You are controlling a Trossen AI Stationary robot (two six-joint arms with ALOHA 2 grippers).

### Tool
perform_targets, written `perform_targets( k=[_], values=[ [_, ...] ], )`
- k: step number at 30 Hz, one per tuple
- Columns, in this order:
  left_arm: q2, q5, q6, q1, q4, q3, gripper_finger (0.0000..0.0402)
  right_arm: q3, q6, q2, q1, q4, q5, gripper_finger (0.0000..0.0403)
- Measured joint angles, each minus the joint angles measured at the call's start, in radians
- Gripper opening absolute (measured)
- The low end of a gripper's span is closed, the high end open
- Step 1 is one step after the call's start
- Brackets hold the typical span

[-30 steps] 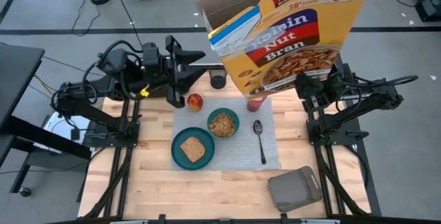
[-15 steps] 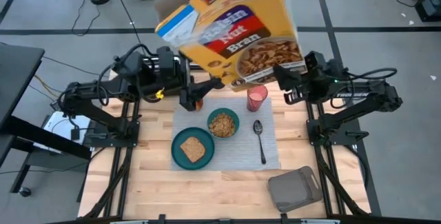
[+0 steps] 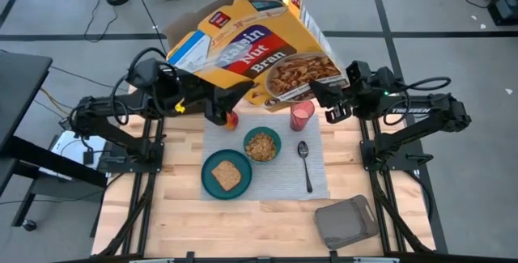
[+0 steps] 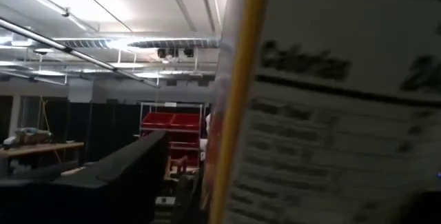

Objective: Arrange a breakfast setting
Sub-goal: Pour the cereal from the yellow cereal box into the green bowl

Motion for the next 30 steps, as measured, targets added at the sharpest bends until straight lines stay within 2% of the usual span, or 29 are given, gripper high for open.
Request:
perform_targets(
  k=[4, 7, 10, 13, 18, 20, 26, 30],
  values=[
    [0.000, 0.000, 0.000, 0.000, 0.006, 0.000, 0.0279, 0.000, -0.002, 0.000, -0.001, -0.009, 0.003, 0.0203],
    [0.000, -0.003, 0.002, 0.001, 0.006, 0.000, 0.0218, 0.000, -0.002, 0.001, 0.006, -0.019, 0.031, 0.0218],
    [-0.008, -0.003, 0.027, 0.001, -0.002, 0.000, 0.0163, 0.000, -0.001, -0.001, 0.008, -0.033, 0.047, 0.0250],
    [-0.028, -0.003, 0.034, 0.001, -0.023, 0.000, 0.0126, 0.000, -0.002, -0.015, 0.010, -0.059, 0.054, 0.0293],
    [-0.093, -0.004, 0.034, -0.002, -0.147, -0.001, 0.0109, 0.001, -0.017, -0.097, 0.017, -0.161, 0.067, 0.0372],
    [-0.126, -0.003, 0.034, -0.013, -0.207, -0.001, 0.0108, 0.001, -0.057, -0.144, 0.016, -0.234, 0.066, 0.0392],
    [-0.216, -0.002, 0.029, -0.078, -0.518, -0.001, 0.0108, 0.001, -0.139, -0.278, 0.025, -0.352, 0.101, 0.0375],
    [-0.250, 0.043, 0.034, -0.154, -0.619, -0.001, 0.0107, 0.001, -0.172, -0.334, 0.039, -0.414, 0.168, 0.0374]
  ],
)
